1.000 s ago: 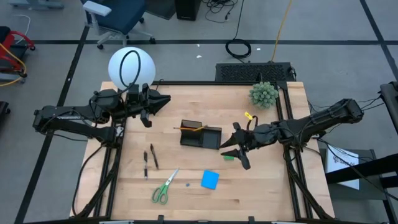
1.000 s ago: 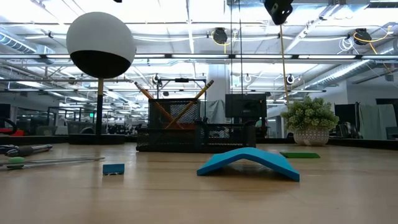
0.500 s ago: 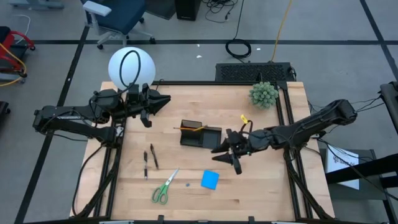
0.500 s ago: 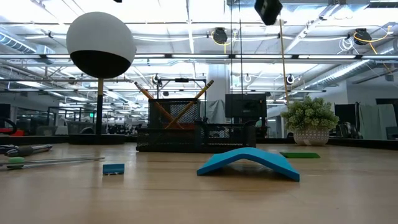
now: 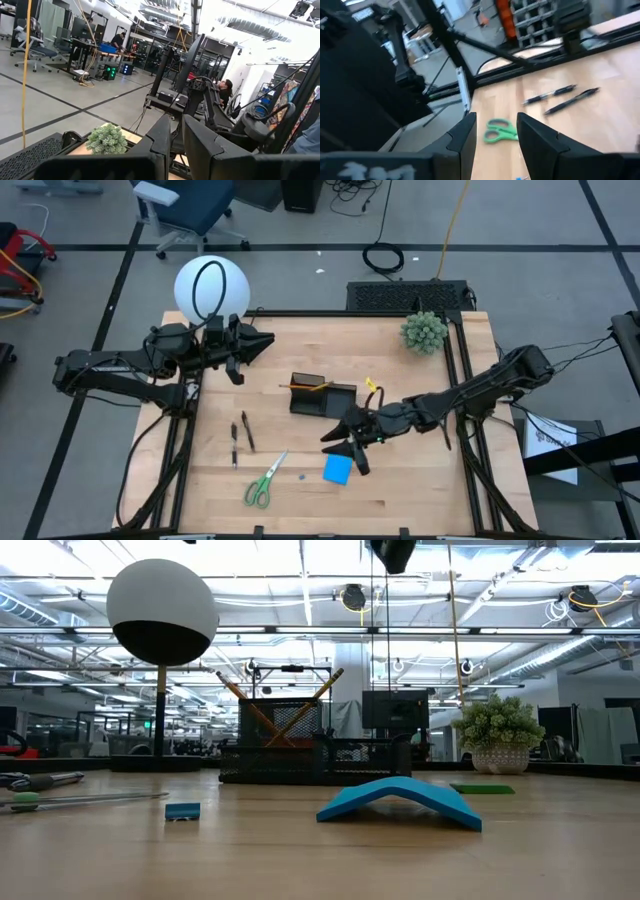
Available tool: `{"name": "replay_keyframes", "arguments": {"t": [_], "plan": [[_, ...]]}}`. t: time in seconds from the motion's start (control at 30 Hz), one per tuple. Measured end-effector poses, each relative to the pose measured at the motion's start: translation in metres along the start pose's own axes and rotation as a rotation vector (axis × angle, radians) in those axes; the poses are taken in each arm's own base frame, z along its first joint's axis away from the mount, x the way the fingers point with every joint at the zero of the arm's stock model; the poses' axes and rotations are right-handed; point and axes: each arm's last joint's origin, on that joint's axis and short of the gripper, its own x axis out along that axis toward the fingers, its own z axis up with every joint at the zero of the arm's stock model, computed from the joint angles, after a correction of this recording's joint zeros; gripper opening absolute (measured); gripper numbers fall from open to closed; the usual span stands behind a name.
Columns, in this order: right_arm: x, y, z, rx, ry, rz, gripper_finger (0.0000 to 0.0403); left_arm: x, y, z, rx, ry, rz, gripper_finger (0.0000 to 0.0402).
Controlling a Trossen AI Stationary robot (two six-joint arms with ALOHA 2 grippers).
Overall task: Pick and place office supplies into organizer
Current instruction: Put the blue sticky notes into the of the desk organizer
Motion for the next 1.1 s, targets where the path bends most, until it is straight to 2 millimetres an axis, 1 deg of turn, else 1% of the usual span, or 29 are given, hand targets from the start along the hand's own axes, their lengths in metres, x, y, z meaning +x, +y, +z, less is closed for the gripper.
{"name": "replay_keyframes", "arguments": {"t": [0.17,0.3,0.47,0.57,0.7,0.87,1.1], "plan": [[0.015,0.005,0.0,0.007,0.041,0.04,0.0132,0.0,0.0,0.0,0.0,0.0,0.0,0.0047],[0.019,0.001,-0.011,0.022,0.13,-0.001,0.0132,0.0,0.0,0.0,0.0,0.0,0.0,0.0047],[0.017,-0.004,-0.024,0.09,0.254,-0.079,0.0132,0.0,0.0,0.0,0.0,0.0,0.0,0.0047],[0.014,-0.009,-0.032,0.168,0.334,-0.147,0.0132,0.0,0.0,0.0,0.0,0.0,0.0,0.0047],[0.01,-0.015,-0.038,0.253,0.397,-0.228,0.0132,0.0,0.0,0.0,0.0,0.0,0.0,0.0047],[0.006,-0.028,-0.041,0.289,0.443,-0.336,0.0132,0.0,0.0,0.0,0.0,0.0,0.0,0.0047],[0.001,-0.056,-0.036,0.316,0.497,-0.451,0.0132,0.0,0.0,0.0,0.0,0.0,0.0,0.0047]]}}
